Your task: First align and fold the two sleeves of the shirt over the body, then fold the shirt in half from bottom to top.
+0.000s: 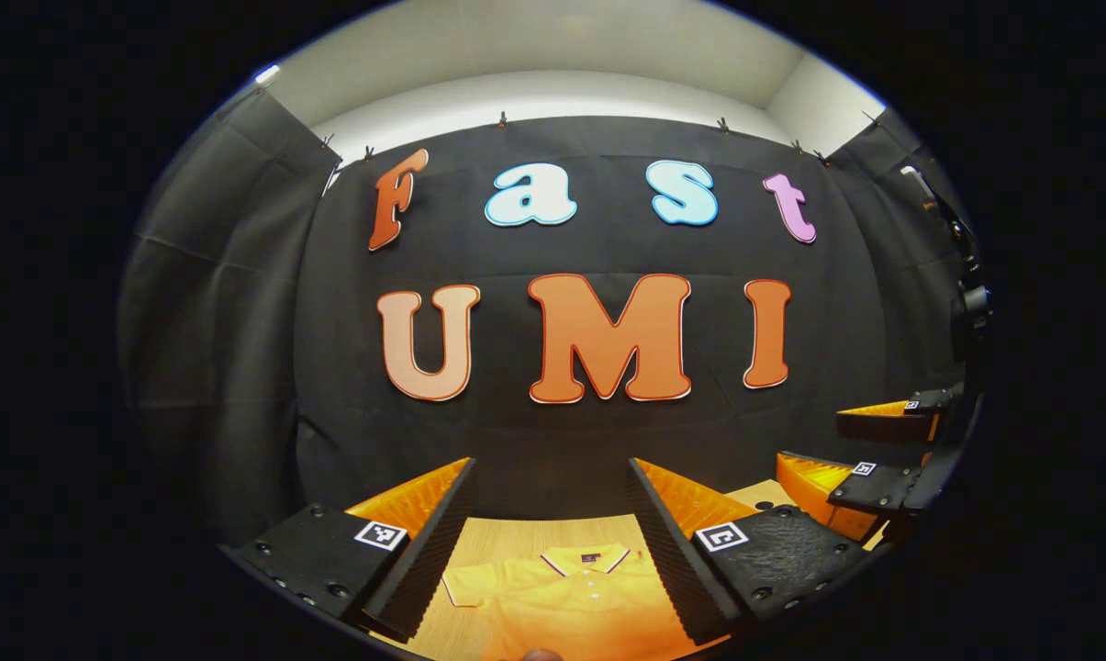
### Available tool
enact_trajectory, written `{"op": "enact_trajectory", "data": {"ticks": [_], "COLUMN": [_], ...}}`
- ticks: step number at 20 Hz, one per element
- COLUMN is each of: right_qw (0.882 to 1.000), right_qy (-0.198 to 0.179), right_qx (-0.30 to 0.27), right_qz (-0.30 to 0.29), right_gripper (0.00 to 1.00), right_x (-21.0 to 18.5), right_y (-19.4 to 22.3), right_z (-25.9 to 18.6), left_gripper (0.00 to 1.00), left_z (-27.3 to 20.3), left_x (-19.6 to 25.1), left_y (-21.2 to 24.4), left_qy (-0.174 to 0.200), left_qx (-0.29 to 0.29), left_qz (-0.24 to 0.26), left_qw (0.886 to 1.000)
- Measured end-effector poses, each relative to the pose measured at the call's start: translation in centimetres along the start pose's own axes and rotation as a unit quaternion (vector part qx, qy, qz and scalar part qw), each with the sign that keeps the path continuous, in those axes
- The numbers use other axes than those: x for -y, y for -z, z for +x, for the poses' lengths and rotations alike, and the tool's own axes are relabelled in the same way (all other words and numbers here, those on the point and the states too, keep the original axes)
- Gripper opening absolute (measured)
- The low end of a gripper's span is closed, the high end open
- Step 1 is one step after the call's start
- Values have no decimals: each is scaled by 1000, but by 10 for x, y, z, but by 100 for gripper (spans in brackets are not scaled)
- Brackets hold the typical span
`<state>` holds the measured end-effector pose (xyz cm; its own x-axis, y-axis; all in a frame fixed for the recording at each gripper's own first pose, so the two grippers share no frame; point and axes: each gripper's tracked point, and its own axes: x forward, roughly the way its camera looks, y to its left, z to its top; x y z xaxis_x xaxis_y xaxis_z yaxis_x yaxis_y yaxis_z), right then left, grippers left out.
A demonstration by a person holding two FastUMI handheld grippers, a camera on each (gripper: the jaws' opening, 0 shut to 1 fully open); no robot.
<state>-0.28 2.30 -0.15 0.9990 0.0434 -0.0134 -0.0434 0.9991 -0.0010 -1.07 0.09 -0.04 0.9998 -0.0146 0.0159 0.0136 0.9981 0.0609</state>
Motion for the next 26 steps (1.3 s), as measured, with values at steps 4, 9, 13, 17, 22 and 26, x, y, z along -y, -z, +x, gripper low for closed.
{"op": "enact_trajectory", "data": {"ticks": [4,9,13,17,22,26], "right_qw": [1000,998,994,985,971,953], "right_qy": [1,18,42,45,38,28], "right_qx": [-12,-63,-102,-166,-232,-295], "right_qz": [-5,9,5,7,40,63], "right_gripper": [98,99,98,98,98,99], "right_x": [-6,-2,1,-4,-1,14], "right_y": [6,27,45,78,113,157], "right_z": [4,15,27,41,57,81], "left_gripper": [98,97,97,96,96,96], "left_z": [-6,-15,-21,-28,-38,-42], "left_x": [-10,-34,-56,-78,-104,-118], "left_y": [0,-4,2,11,27,30], "left_qy": [1,1,7,11,-24,-74], "left_qx": [5,13,12,6,-14,-24], "left_qz": [12,30,33,34,35,43], "left_qw": [1000,999,999,999,999,996]}}
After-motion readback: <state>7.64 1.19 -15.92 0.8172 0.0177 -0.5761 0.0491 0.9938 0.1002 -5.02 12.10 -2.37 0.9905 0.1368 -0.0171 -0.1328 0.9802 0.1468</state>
